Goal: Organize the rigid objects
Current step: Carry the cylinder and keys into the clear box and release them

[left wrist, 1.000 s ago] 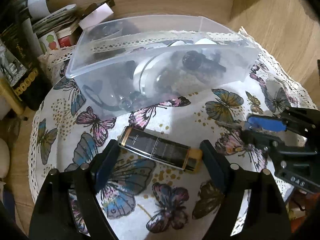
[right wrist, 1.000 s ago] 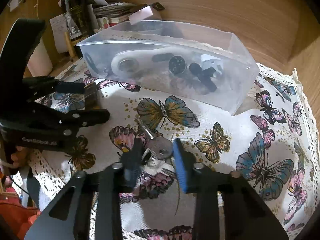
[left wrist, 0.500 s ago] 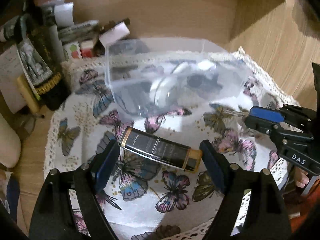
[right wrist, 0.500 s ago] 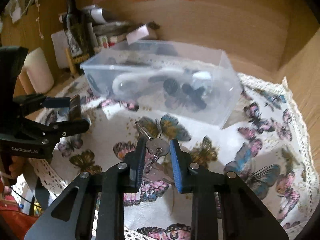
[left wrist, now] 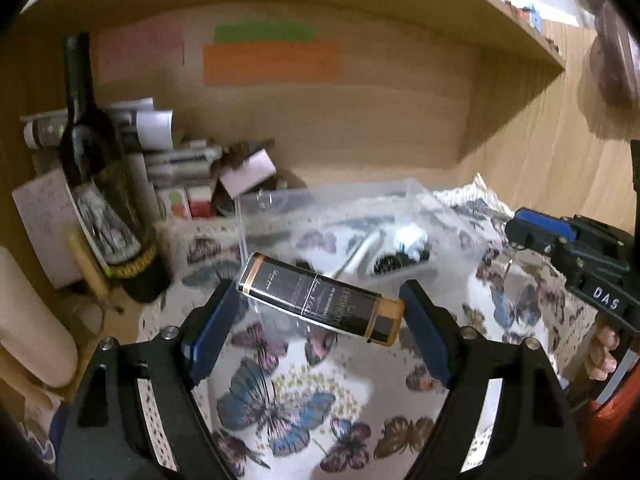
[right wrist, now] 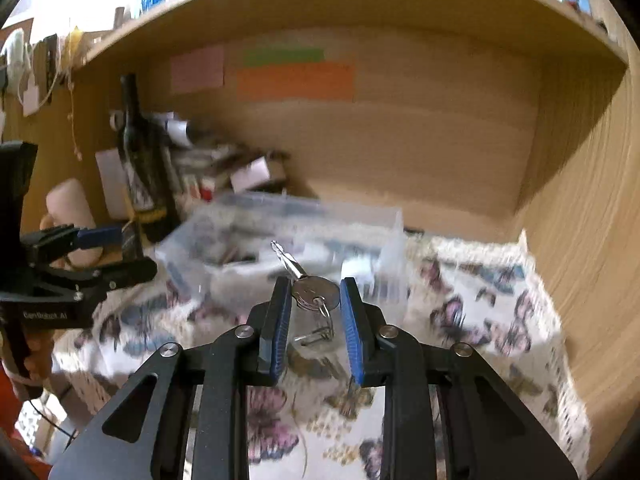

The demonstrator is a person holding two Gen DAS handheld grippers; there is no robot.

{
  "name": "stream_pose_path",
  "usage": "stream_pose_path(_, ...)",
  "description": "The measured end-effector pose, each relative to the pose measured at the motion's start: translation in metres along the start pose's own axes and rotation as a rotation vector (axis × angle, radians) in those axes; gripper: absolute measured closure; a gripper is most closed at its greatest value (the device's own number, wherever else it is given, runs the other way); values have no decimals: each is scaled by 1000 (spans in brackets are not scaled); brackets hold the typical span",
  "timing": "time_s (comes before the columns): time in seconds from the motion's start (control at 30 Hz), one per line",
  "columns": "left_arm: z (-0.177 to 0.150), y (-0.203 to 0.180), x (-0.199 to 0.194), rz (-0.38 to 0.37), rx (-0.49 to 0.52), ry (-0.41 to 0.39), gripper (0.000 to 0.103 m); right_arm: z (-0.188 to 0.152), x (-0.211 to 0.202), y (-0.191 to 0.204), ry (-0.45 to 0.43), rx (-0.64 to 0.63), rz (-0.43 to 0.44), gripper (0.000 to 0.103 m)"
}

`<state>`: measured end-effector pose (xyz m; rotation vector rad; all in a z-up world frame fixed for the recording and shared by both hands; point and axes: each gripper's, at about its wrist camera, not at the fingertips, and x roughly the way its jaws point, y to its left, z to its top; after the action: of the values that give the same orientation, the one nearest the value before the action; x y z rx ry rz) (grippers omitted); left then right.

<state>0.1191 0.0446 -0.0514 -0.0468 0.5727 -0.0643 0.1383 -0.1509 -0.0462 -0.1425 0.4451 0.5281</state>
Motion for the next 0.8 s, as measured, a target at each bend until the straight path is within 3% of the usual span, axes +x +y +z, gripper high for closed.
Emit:
stream_pose_path(0.2, 24, 5, 12, 18, -5, -21, 21, 33, 1, -3, -80, -11, -10, 80)
stream_pose_path(0.37, 35, 10, 38, 13, -15, 18, 21, 46, 18, -6, -81, -8, -4, 80)
stream_pose_path(0.8, 32, 4, 112, -18, 1, 173, 21, 25, 94, -16, 112, -9, -20, 80)
